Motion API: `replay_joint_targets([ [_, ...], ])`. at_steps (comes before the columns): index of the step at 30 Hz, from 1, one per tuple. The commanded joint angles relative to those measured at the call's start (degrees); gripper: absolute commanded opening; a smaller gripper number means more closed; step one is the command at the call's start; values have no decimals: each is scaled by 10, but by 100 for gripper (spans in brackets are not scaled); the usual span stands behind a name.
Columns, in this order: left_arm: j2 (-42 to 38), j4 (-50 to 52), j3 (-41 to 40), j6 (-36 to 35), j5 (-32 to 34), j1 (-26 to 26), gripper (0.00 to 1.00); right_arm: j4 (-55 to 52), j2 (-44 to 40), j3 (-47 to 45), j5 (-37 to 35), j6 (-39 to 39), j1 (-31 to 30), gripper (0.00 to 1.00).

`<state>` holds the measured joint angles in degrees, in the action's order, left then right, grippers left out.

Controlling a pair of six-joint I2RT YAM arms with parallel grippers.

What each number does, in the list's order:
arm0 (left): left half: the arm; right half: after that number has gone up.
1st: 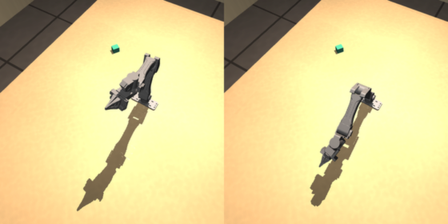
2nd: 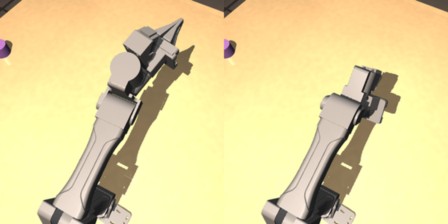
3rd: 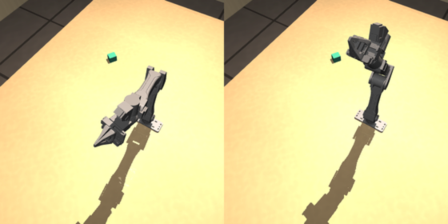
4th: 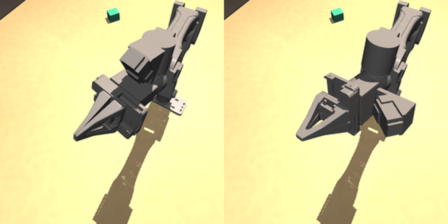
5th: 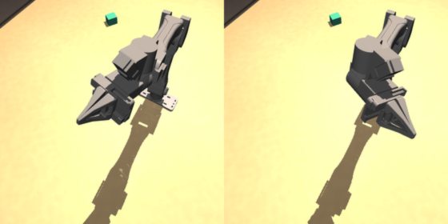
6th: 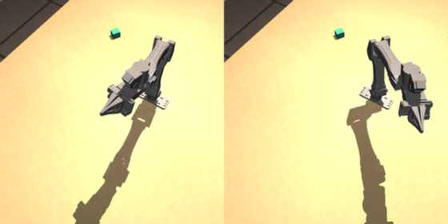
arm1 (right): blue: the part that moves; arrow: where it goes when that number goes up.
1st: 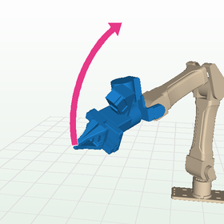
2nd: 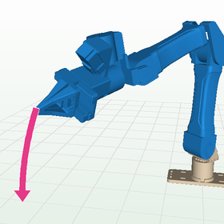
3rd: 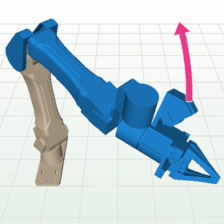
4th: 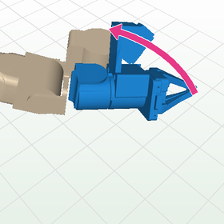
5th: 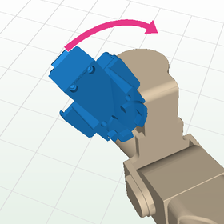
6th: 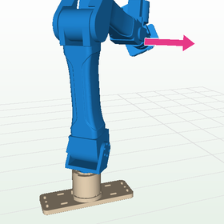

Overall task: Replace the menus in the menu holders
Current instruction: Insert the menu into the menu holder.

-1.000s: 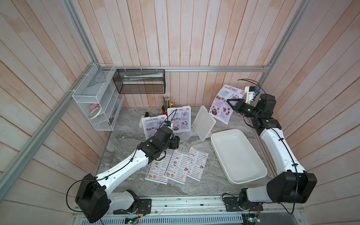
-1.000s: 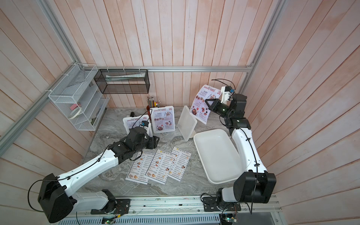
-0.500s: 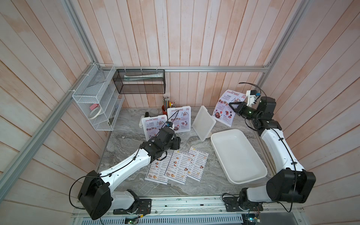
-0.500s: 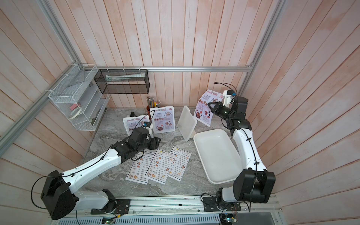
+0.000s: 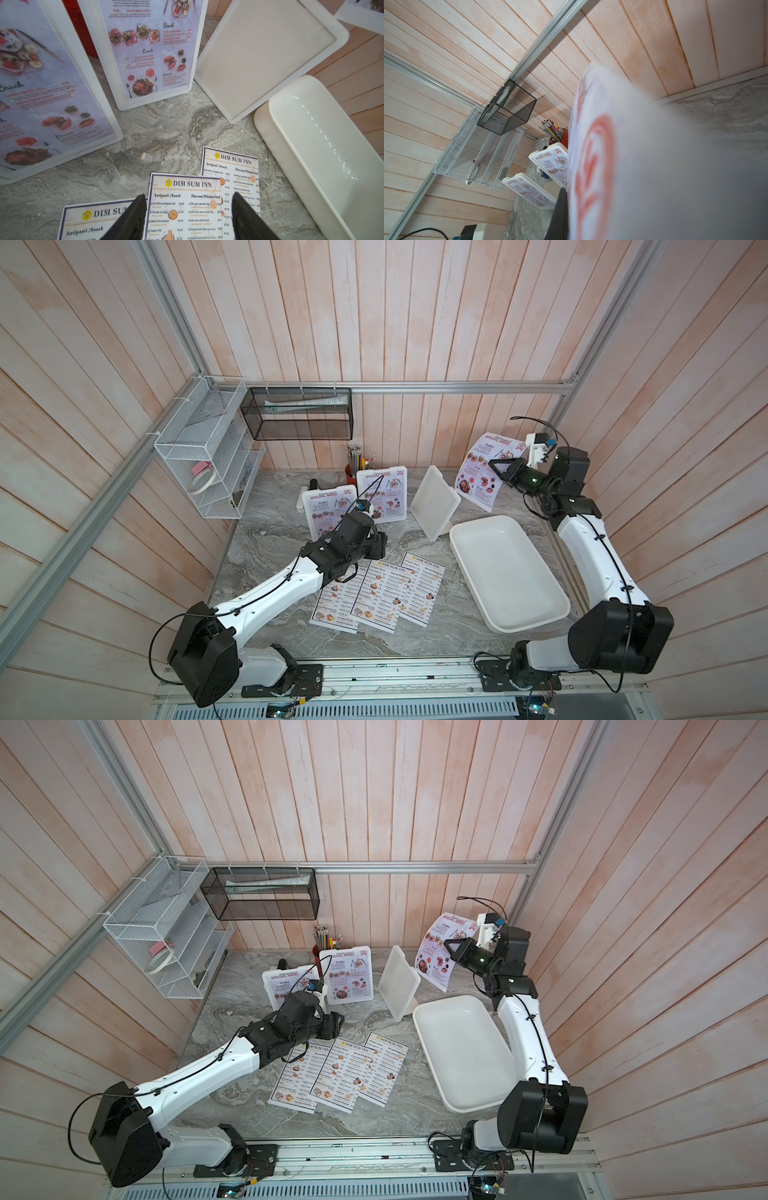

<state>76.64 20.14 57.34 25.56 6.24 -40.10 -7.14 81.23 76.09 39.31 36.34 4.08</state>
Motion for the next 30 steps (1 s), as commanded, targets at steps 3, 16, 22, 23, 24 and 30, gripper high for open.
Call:
replay_joint_targets([
  [3, 4, -7, 18, 1, -1, -3, 67, 12, -11, 0, 18, -4, 4, 0],
  [16, 5, -7, 21, 1, -1, -4, 67, 12, -20, 13, 20, -1, 4, 0],
  [22, 9, -9, 23, 0, -2, -5, 67, 16, -21, 9, 24, 2, 4, 0],
  [23, 10, -9, 24, 0, -2, -5, 67, 17, -23, 10, 24, 2, 4, 0],
  [24, 10, -9, 24, 1, -2, -5, 67, 16, -24, 12, 24, 2, 4, 0],
  [30, 15, -10, 30, 0, -3, -6, 67, 18, -25, 14, 26, 5, 4, 0],
])
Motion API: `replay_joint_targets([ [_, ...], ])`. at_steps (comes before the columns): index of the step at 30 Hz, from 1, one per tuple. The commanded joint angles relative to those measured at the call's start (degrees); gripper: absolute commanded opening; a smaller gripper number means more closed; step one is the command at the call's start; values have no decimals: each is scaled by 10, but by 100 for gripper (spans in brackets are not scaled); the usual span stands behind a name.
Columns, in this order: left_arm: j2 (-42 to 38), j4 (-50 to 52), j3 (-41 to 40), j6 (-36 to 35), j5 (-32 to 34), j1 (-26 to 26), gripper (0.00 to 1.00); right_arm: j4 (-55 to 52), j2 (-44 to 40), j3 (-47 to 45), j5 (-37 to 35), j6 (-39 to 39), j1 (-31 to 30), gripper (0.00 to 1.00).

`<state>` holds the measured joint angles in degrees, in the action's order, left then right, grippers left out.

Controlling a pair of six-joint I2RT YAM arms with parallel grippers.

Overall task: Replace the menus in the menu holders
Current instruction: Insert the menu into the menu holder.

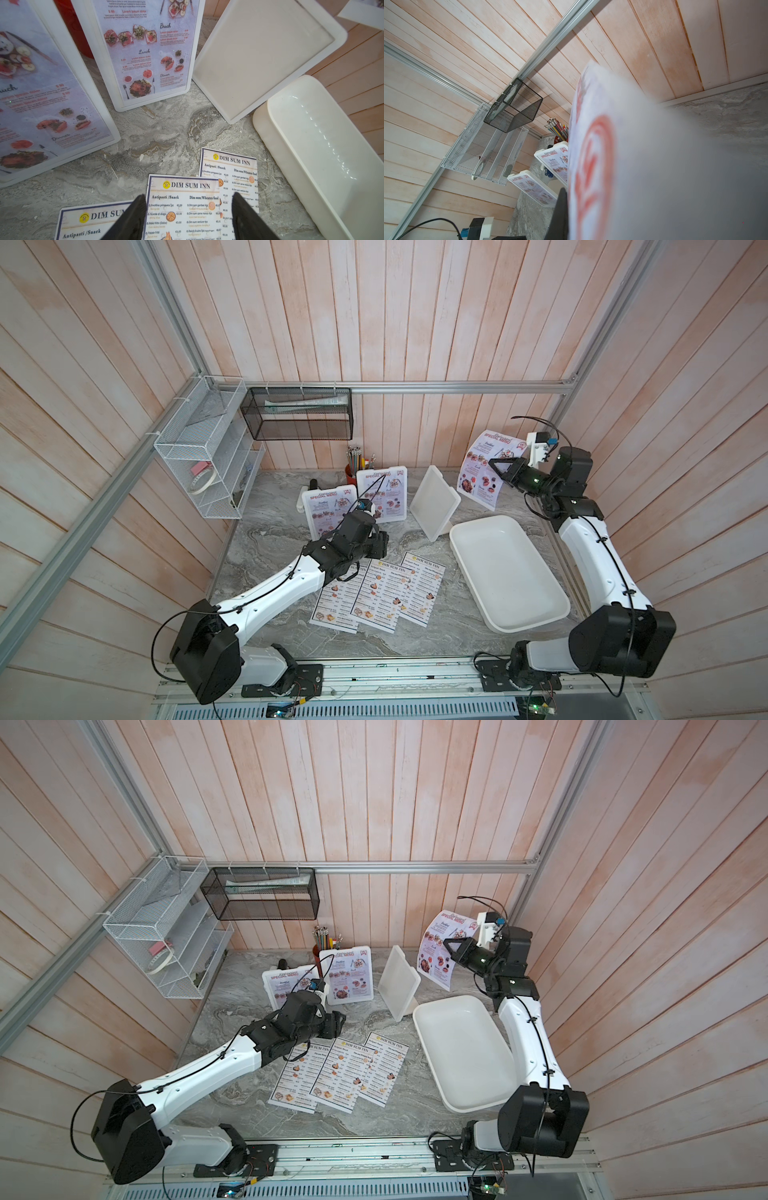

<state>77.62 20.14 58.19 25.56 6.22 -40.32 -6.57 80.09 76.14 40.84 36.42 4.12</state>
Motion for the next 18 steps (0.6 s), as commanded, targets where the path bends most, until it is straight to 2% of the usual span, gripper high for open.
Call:
replay_joint_targets([
  [1, 7, -10, 22, 0, -4, -4, 67, 12, -14, 14, 11, 3, 4, 0],
  [18, 7, -10, 22, -2, -1, -5, 67, 37, -7, -13, 26, 20, 2, 0],
])
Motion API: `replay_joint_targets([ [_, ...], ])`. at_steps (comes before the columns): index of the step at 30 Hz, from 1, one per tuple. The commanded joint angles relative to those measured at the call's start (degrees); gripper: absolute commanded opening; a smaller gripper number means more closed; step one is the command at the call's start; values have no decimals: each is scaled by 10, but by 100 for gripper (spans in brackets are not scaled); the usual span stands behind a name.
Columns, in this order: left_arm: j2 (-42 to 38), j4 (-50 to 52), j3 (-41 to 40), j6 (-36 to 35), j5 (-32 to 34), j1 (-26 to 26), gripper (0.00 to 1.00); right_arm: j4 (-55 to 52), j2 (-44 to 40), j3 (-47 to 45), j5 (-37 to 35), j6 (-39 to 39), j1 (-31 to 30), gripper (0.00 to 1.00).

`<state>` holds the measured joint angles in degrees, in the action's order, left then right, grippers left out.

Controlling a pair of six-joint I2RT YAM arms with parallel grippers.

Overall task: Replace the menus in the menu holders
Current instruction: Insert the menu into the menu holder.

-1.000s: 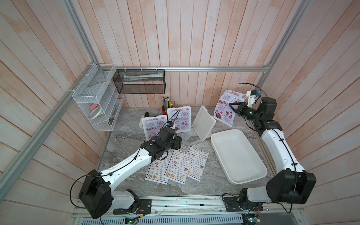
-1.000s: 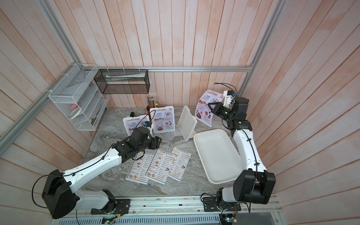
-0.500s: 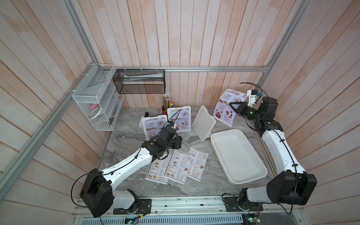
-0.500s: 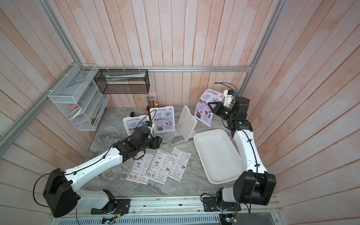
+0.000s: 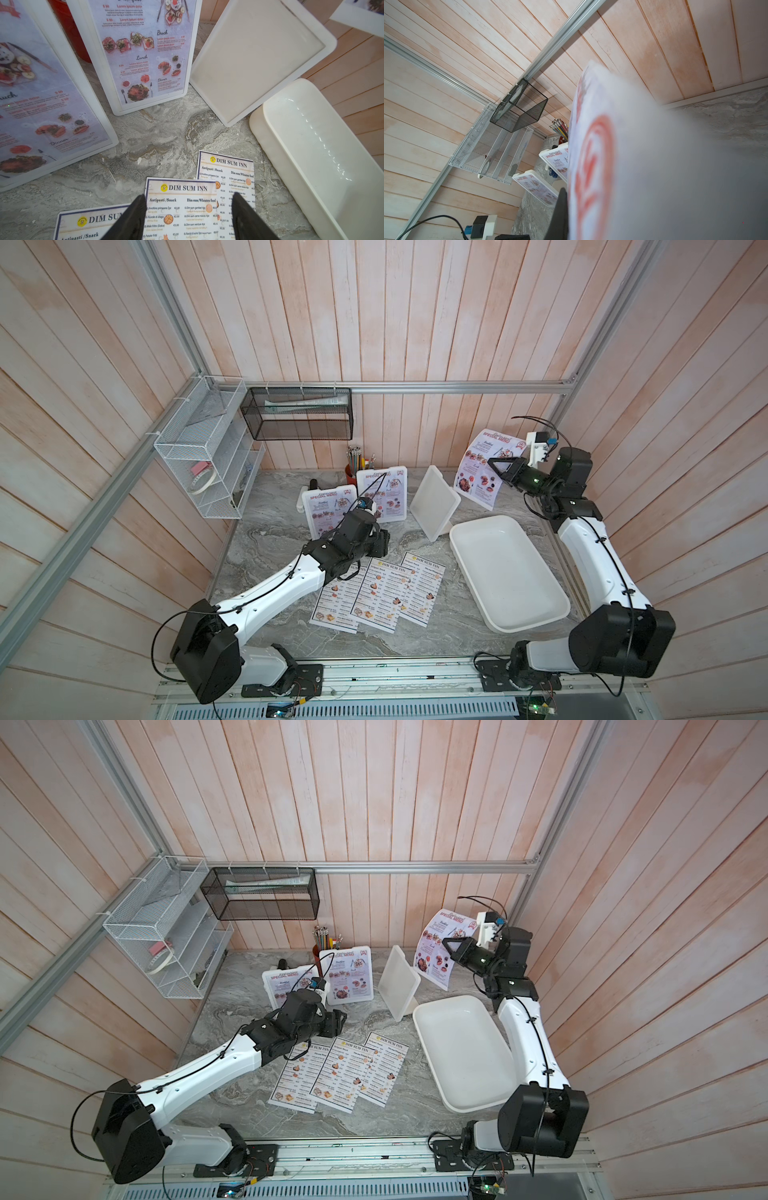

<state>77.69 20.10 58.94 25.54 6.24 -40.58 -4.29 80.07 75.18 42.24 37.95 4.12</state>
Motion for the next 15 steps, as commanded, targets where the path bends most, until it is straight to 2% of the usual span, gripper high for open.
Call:
replay_joint_targets([
  [1, 7, -10, 14, -1, -2, -2, 67, 13, -6, -4, 12, 4, 1, 0],
  [15, 6, -9, 13, 0, -1, -3, 67, 12, -1, -7, 12, 1, -2, 0],
])
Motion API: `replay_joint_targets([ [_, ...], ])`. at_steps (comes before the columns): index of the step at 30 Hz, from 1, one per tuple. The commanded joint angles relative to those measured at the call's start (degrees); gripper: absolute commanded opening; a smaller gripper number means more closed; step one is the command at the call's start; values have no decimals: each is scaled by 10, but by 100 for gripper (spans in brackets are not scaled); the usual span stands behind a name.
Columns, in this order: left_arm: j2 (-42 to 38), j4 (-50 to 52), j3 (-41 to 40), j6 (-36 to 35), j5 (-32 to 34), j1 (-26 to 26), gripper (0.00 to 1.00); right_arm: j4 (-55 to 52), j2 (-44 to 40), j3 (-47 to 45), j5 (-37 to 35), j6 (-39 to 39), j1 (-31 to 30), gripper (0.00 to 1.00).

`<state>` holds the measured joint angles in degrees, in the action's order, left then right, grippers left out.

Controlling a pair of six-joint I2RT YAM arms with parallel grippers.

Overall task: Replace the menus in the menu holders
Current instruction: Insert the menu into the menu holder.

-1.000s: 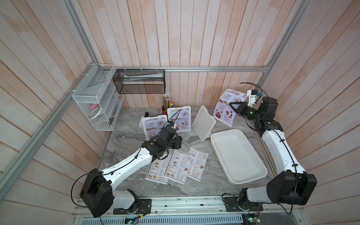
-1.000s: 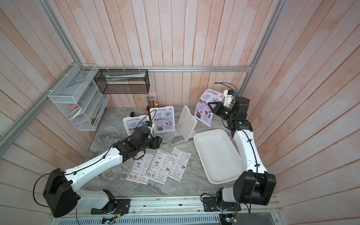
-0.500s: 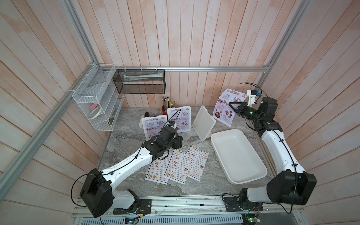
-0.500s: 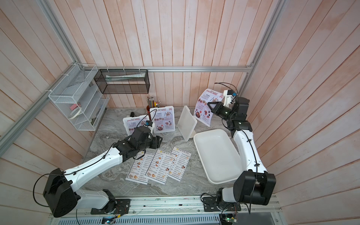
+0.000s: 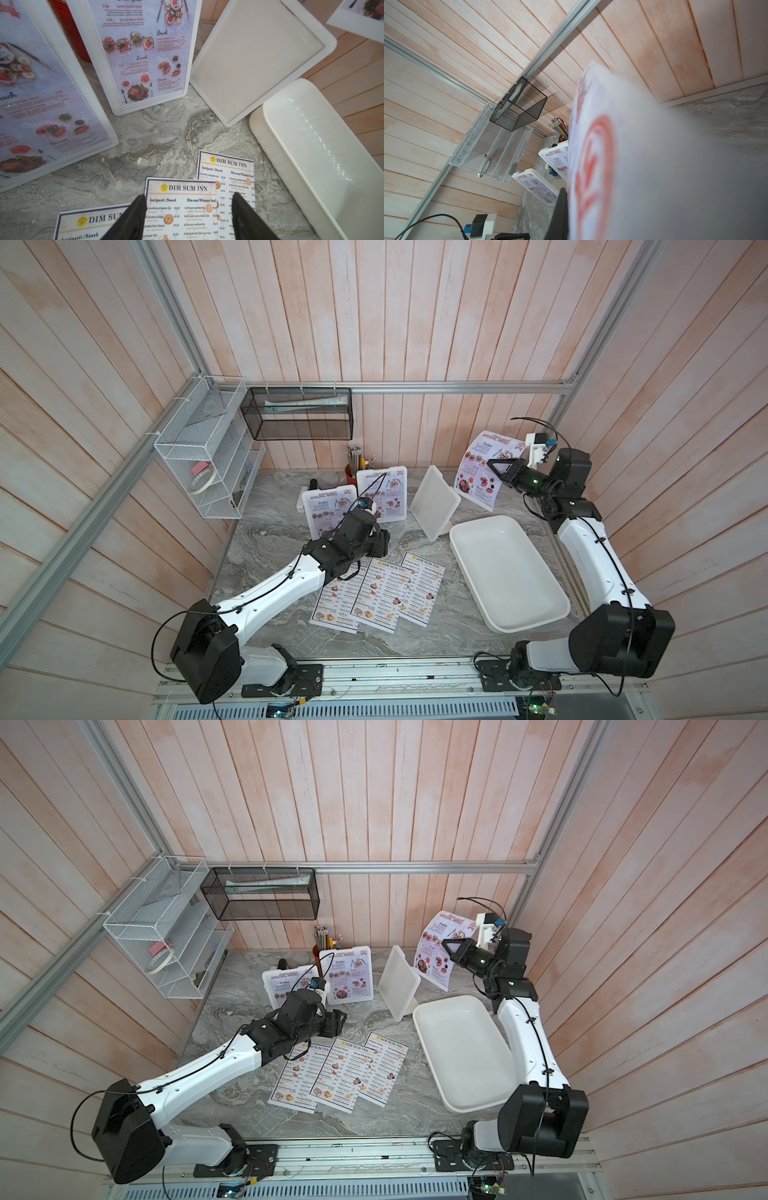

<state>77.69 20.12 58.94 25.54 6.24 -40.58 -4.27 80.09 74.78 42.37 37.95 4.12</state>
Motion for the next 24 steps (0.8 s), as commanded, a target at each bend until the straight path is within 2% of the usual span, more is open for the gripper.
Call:
replay_joint_targets([
  [1, 7, -10, 13, -1, -1, -3, 67, 12, -1, -3, 10, 1, -2, 0],
  [24, 6, -10, 11, 1, 0, -3, 67, 12, 7, -10, 8, -4, -6, 0],
])
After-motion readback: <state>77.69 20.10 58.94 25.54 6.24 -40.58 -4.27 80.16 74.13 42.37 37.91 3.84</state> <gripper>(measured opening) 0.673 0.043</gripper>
